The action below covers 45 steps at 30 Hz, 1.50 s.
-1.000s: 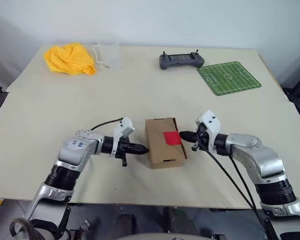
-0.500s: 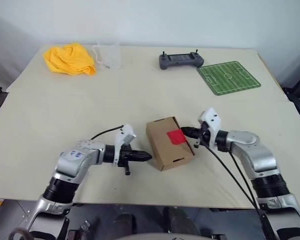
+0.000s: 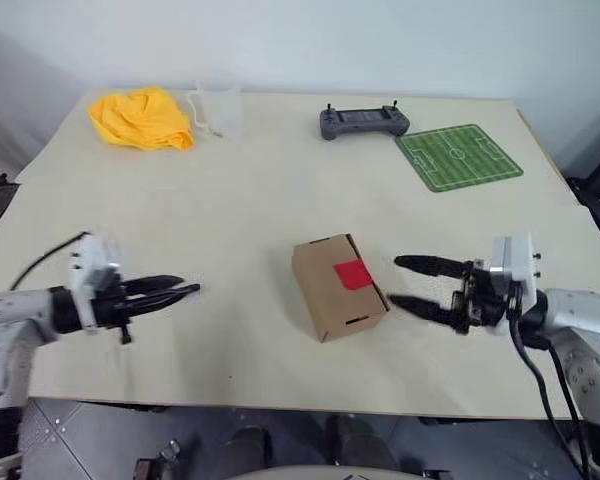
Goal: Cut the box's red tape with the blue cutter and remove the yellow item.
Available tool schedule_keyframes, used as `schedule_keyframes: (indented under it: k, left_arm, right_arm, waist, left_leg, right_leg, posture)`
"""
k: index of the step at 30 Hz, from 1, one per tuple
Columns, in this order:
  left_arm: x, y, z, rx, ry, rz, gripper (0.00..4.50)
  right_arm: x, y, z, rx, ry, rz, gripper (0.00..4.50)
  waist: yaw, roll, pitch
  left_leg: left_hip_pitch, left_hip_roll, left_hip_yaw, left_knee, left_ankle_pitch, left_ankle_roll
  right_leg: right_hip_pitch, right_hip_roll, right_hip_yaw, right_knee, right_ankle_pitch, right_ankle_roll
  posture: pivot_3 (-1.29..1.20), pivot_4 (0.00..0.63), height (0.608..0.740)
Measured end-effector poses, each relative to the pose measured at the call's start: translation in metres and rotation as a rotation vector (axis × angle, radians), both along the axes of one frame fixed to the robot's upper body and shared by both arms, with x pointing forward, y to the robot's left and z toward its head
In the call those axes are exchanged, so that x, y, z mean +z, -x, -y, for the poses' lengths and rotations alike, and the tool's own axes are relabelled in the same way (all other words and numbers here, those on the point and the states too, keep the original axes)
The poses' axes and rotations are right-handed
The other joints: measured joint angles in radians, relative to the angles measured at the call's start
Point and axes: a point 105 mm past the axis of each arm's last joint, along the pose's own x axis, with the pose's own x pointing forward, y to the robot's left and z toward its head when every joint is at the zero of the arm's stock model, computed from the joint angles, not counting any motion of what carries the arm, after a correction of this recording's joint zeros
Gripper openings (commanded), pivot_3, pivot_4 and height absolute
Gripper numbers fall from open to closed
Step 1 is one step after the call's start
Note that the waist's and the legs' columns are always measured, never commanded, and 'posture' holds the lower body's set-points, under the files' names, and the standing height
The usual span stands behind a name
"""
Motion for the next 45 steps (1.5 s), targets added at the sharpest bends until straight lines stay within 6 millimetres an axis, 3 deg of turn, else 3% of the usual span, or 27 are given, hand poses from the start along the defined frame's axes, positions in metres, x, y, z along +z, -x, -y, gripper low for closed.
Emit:
schedule_keyframes:
  k: [1,2,5,8,11,14,21,28,33,42,45]
  left_arm:
    - [-0.009,0.006,-0.018,0.024,-0.035,-0.039,2.47]
    - [-0.019,0.013,-0.036,0.058,-0.064,-0.091,2.76]
    - [-0.035,0.021,-0.073,0.146,-0.106,-0.138,3.69]
    - [-0.032,0.020,-0.096,0.204,-0.148,-0.120,4.48]
    - [-0.023,0.017,-0.106,0.210,-0.167,-0.087,4.48]
    - [-0.026,0.017,-0.101,0.147,-0.169,-0.097,4.48]
    - [-0.022,-0.016,-0.066,0.012,-0.142,0.027,4.48]
    - [-0.051,-0.034,-0.045,-0.073,-0.211,-0.029,4.48]
    - [-0.051,-0.038,-0.043,-0.088,-0.242,-0.022,4.48]
    - [-0.057,-0.037,-0.040,-0.123,-0.277,-0.034,2.26]
    - [-0.060,-0.037,-0.041,-0.114,-0.282,-0.040,2.26]
  right_arm:
    - [0.000,0.008,-0.007,0.034,-0.022,0.020,4.42]
    - [-0.001,0.014,-0.012,0.063,-0.030,0.024,4.50]
    - [0.001,0.019,-0.018,0.090,-0.041,0.046,4.50]
    - [0.004,0.023,-0.021,0.112,-0.038,0.087,4.50]
    - [0.006,0.028,-0.024,0.133,-0.028,0.113,4.50]
    - [0.007,0.031,-0.025,0.142,-0.009,0.127,4.50]
    - [0.001,0.033,-0.020,0.102,-0.001,0.102,4.50]
    - [0.000,0.031,-0.020,0.074,0.015,0.115,4.50]
    - [0.000,0.030,-0.019,0.050,0.019,0.114,4.50]
    - [0.002,0.029,-0.020,0.024,0.014,0.110,4.50]
    - [0.003,0.028,-0.021,0.028,0.014,0.114,4.50]
  waist:
    - [-0.001,0.000,0.000]
    - [-0.005,0.001,0.001]
    - [-0.001,0.001,0.000]
    - [0.007,-0.001,-0.001]
    - [0.014,-0.001,-0.001]
    - [0.014,-0.001,-0.001]
    - [0.025,-0.002,-0.001]
    - [0.015,-0.003,-0.001]
    - [0.021,-0.003,-0.001]
    - [0.021,0.000,-0.003]
    - [0.019,0.001,-0.002]
  left_leg:
    - [0.000,0.000,0.000,-0.001,0.000,0.000]
    - [0.001,0.000,0.001,-0.002,0.000,0.000]
    - [0.001,0.000,0.001,-0.002,0.000,0.000]
    - [0.000,0.000,-0.001,-0.002,0.000,0.000]
    - [0.000,-0.001,-0.001,-0.002,-0.001,0.001]
    - [0.000,-0.001,-0.001,-0.003,-0.001,0.002]
    - [-0.001,-0.002,-0.001,-0.002,-0.001,0.002]
    - [0.000,-0.002,0.004,0.001,-0.002,0.003]
    - [0.000,-0.002,0.004,0.003,-0.002,0.003]
    - [0.010,-0.002,0.005,0.002,-0.002,0.003]
    - [0.020,0.000,0.005,0.001,-0.002,0.003]
  right_leg:
    - [0.000,0.000,0.000,0.000,0.000,0.000]
    - [0.000,0.000,0.000,0.000,0.000,0.000]
    - [-0.001,-0.001,-0.001,0.000,0.000,-0.001]
    - [0.000,-0.002,-0.003,-0.001,-0.001,-0.001]
    - [0.000,-0.003,-0.003,-0.001,-0.001,-0.001]
    - [-0.001,-0.004,-0.004,-0.001,-0.001,-0.002]
    - [-0.001,-0.004,-0.005,0.000,-0.001,-0.001]
    - [-0.002,-0.001,-0.009,0.007,0.000,0.000]
    - [-0.002,-0.001,-0.008,0.007,0.000,0.000]
    - [0.006,-0.001,-0.005,0.008,0.000,0.000]
    - [0.017,-0.001,-0.002,0.004,-0.001,-0.001]
  posture:
    - [0.00,0.150,0.740]
    - [0.00,0.150,0.740]
    - [0.00,0.150,0.740]
    - [0.00,0.150,0.740]
    - [0.00,0.150,0.740]
    - [0.00,0.150,0.740]
    - [0.00,0.150,0.740]
    - [0.00,0.150,0.740]
    - [0.00,0.150,0.740]
    - [0.00,0.150,0.740]
    - [0.00,0.150,0.740]
